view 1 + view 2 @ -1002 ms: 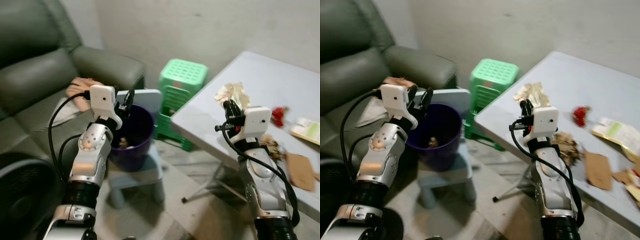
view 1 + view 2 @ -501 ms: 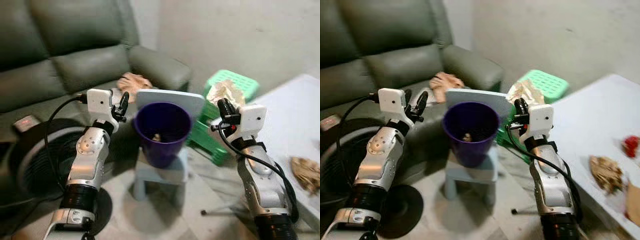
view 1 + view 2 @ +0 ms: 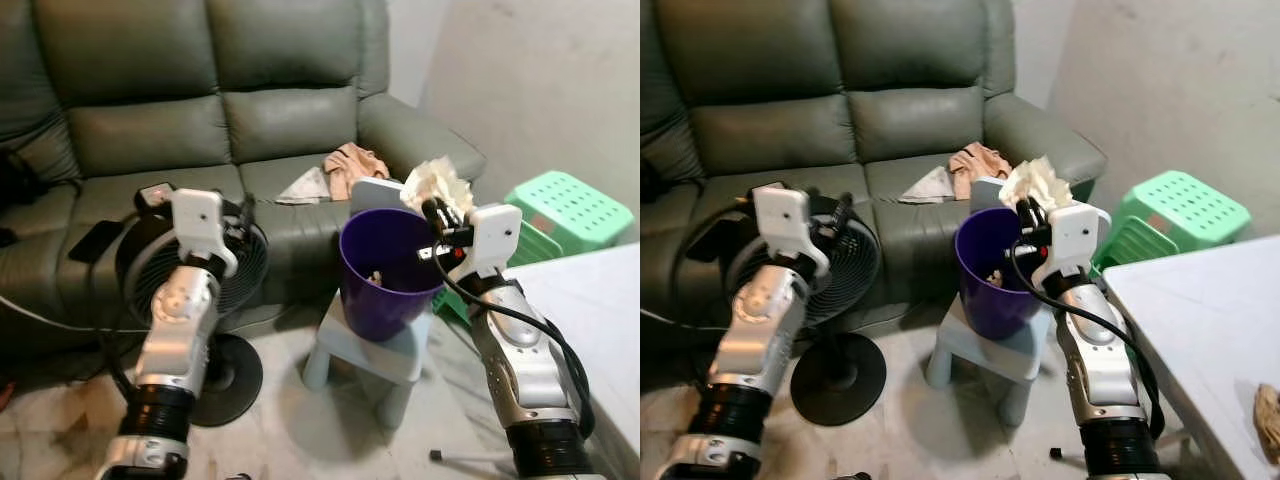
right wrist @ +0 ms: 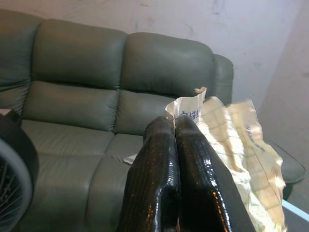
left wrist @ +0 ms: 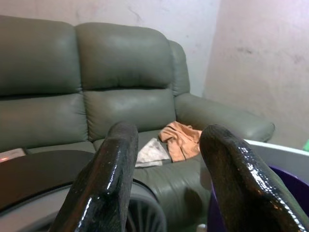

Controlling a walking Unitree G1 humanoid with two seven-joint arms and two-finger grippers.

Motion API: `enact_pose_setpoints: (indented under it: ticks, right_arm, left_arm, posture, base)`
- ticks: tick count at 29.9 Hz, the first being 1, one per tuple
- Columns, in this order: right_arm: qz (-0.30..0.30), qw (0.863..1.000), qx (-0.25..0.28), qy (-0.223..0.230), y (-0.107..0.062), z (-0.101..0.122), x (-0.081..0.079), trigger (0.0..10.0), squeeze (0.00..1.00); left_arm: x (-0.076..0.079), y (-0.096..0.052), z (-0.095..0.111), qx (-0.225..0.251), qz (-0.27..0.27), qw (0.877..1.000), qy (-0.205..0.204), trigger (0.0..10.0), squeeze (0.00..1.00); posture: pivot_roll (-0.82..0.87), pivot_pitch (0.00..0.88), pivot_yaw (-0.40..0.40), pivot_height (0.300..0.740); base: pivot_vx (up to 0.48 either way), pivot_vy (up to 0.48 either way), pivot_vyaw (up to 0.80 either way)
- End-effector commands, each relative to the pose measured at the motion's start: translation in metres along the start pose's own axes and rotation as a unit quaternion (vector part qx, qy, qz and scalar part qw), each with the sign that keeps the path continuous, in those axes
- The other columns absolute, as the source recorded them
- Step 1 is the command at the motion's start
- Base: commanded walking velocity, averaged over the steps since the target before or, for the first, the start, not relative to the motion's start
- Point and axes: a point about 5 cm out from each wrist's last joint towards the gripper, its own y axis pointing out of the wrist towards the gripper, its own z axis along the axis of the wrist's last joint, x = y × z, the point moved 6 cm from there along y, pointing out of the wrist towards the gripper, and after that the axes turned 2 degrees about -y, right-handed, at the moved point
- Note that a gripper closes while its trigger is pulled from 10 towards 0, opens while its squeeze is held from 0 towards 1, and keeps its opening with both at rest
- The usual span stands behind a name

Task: Picking trash to rubbish bin

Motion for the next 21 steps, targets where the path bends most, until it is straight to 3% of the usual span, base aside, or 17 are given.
enact_pose_setpoints:
  ticks: [1, 4, 21]
  right_arm:
    - [0.005, 1.0, 0.0, 0.004, 0.003, 0.002, 0.0, 10.0, 0.0]
    - [0.011, 1.0, 0.0, 0.005, 0.004, 0.001, -0.002, 10.0, 0.0]
    - [0.024, 1.0, 0.003, 0.012, 0.01, 0.001, -0.008, 10.0, 0.0]
  left_arm:
    - [-0.005, 0.0, 0.007, 0.009, 0.005, 1.0, -0.001, 10.0, 0.0]
    - [-0.008, -0.001, 0.009, 0.011, 0.011, 1.0, 0.0, 10.0, 0.0]
    - [-0.019, 0.002, 0.019, 0.022, 0.026, 0.999, 0.004, 10.0, 0.0]
  posture:
    - [0.02, 0.039, -0.124, 0.74]
    - [0.02, 0.039, -0.128, 0.74]
    - [0.04, 0.047, -0.129, 0.74]
  base:
    - [0.0, 0.0, 0.0]
    - [0.0, 0.0, 0.0]
    - [0.358, 0.0, 0.0]
